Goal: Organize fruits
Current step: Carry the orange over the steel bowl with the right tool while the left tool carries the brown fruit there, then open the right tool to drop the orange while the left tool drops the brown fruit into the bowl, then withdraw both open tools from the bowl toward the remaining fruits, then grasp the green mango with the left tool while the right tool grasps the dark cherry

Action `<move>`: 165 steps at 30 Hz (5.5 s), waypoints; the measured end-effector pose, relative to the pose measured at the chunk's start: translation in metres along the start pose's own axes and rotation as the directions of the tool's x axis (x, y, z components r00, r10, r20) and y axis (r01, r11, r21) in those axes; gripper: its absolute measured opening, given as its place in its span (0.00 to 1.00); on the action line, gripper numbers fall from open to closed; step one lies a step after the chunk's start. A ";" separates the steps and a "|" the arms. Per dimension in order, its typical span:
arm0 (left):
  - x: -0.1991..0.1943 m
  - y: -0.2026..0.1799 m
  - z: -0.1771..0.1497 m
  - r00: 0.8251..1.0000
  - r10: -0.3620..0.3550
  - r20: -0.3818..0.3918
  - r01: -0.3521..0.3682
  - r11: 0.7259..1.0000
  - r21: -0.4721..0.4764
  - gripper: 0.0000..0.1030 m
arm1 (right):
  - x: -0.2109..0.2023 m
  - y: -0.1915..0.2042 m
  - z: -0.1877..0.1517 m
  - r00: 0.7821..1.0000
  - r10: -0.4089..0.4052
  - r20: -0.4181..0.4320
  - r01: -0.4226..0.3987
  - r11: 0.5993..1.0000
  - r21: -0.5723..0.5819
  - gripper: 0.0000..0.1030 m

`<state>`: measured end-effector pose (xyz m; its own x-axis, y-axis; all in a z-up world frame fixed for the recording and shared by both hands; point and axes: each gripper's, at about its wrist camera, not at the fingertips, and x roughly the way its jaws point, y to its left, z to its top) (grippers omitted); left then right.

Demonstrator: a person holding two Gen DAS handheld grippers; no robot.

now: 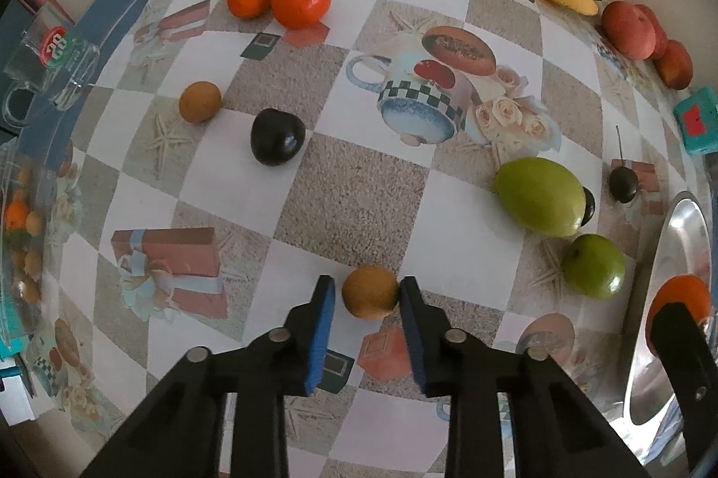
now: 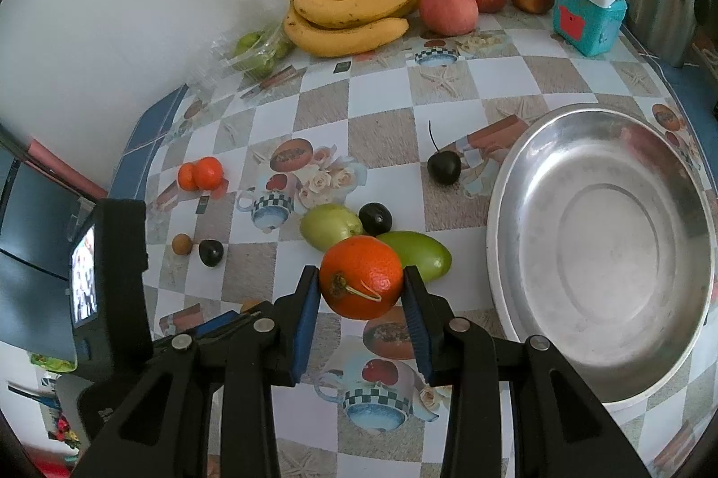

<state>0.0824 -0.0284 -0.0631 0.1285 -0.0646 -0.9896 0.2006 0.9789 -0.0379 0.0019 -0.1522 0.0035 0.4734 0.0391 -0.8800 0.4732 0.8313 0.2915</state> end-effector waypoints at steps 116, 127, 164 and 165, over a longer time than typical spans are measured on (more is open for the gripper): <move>-0.050 -0.044 0.010 0.962 0.126 0.242 -0.129 0.992 -0.006 0.89 | -0.017 -0.105 0.014 0.988 -0.155 -0.019 0.156 0.976 0.153 0.60; -0.046 -0.044 0.010 0.963 0.139 0.229 -0.144 0.990 0.004 0.95 | -0.011 -0.104 0.013 0.984 -0.174 -0.033 0.177 0.976 0.124 0.68; -0.035 -0.039 0.026 0.961 -0.047 0.274 0.043 0.999 0.021 1.00 | -0.005 -0.112 0.021 0.982 -0.179 0.067 0.168 0.974 0.150 0.93; -0.034 -0.039 0.027 0.959 -0.049 0.279 0.045 0.999 0.022 1.00 | -0.004 -0.111 0.022 0.982 -0.180 0.063 0.169 0.974 0.148 0.93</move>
<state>0.0960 -0.0695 -0.0238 0.3840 -0.1639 -0.9087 0.2274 0.9706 -0.0790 -0.0360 -0.2566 -0.0171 0.4263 -0.1465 -0.8926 0.6513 0.7345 0.1905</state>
